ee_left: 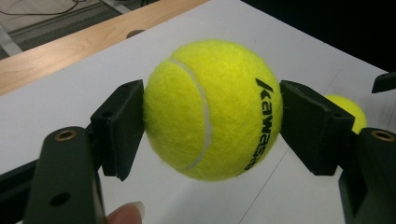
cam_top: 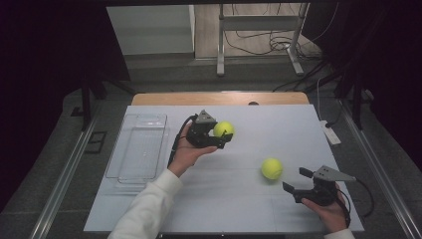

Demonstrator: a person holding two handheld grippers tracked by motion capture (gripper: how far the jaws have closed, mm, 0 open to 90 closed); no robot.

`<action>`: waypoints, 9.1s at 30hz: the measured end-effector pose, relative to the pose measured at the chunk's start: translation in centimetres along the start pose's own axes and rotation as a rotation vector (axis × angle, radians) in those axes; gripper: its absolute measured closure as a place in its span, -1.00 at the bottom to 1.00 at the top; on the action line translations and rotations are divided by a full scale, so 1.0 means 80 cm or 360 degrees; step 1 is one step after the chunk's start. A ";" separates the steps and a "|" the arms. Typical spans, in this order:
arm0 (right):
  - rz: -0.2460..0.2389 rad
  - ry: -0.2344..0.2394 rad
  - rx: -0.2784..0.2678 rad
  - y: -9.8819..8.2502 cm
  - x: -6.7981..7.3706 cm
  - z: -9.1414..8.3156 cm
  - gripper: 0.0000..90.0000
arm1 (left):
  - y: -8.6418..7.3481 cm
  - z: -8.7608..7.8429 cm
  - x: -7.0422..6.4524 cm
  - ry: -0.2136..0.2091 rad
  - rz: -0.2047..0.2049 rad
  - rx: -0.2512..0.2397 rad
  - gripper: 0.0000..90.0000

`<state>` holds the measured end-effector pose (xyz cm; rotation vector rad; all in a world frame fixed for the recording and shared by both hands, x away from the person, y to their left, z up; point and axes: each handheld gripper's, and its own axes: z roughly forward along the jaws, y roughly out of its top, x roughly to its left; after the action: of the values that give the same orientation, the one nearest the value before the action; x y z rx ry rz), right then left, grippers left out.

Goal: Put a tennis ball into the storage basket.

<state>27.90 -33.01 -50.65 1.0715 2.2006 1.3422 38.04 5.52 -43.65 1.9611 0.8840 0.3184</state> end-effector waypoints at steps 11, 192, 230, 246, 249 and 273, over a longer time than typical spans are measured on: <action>0.0000 0.0001 -0.0001 0.000 0.000 0.000 -0.75 | 0.002 -0.005 0.004 0.0021 -0.0001 -0.0017 -0.40; 0.0003 -0.0013 -0.0004 0.001 0.000 -0.001 -0.75 | -0.058 -0.169 0.178 0.0701 -0.0403 -0.0139 -0.40; -0.0002 -0.0011 -0.0002 0.001 0.001 -0.001 -0.75 | -0.077 -0.172 0.204 0.0775 -0.0504 -0.0045 -0.40; -0.0002 -0.0012 -0.0003 0.001 0.001 -0.001 -0.75 | -0.084 -0.165 0.213 0.0796 -0.0541 0.0036 -0.40; -0.0002 -0.0012 -0.0002 0.001 0.001 -0.001 -0.75 | -0.087 -0.165 0.215 0.0804 -0.0543 0.0058 -0.40; 0.0001 -0.0012 0.0002 0.001 0.001 0.000 -0.75 | -0.103 -0.160 0.229 0.0819 -0.0597 0.0161 -0.40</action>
<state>27.89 -32.94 -50.59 1.0760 2.1964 1.3348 40.31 29.08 -46.06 1.7788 1.5987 0.5777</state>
